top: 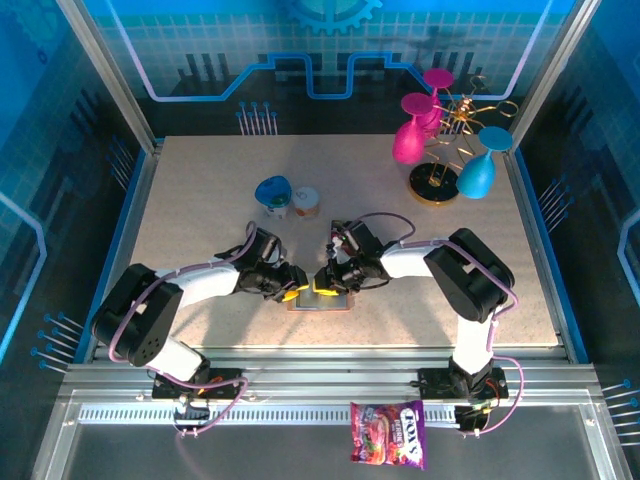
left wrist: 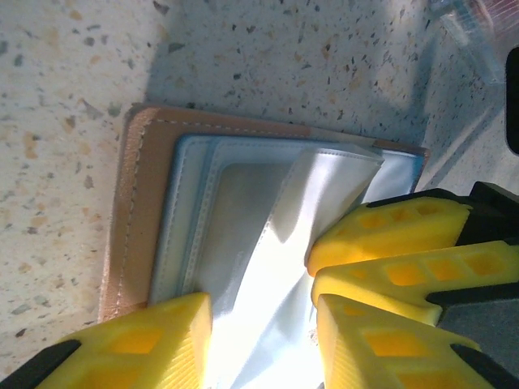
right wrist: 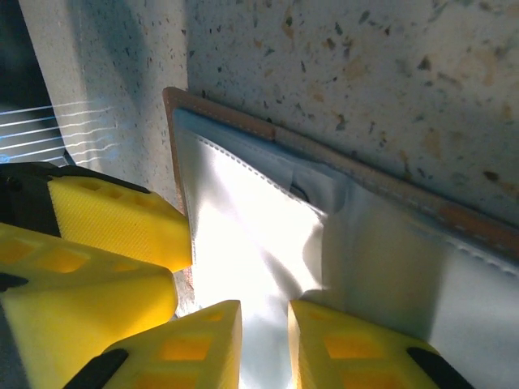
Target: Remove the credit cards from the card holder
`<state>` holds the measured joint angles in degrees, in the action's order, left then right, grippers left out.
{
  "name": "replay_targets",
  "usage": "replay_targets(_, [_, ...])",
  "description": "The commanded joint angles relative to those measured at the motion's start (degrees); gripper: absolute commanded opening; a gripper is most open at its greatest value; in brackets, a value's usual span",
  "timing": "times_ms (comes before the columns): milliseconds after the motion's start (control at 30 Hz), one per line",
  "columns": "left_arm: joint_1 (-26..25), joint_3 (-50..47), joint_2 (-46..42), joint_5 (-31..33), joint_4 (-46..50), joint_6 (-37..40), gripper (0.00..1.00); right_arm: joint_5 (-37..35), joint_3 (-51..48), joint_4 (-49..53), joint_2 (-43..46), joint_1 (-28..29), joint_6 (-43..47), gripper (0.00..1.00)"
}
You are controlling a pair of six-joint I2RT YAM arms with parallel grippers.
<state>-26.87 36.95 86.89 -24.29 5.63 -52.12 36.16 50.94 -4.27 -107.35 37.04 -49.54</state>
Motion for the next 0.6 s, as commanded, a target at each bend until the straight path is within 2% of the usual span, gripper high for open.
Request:
replay_targets(0, [-0.4,-0.5,1.2,-1.3,-0.6,0.2,0.37,0.1,-2.1,-0.7,-0.4,-0.6,-1.3,0.24])
replay_targets(200, [-0.5,-0.6,1.2,-3.1,-3.3,-0.9,0.31,0.6,-2.5,-1.6,-0.6,-0.7,-1.7,0.24])
replay_targets(567, [-0.4,0.2,-0.3,-3.8,-2.9,-1.3,0.30,0.8,-3.0,-1.8,4.0,-1.5,-2.3,0.29])
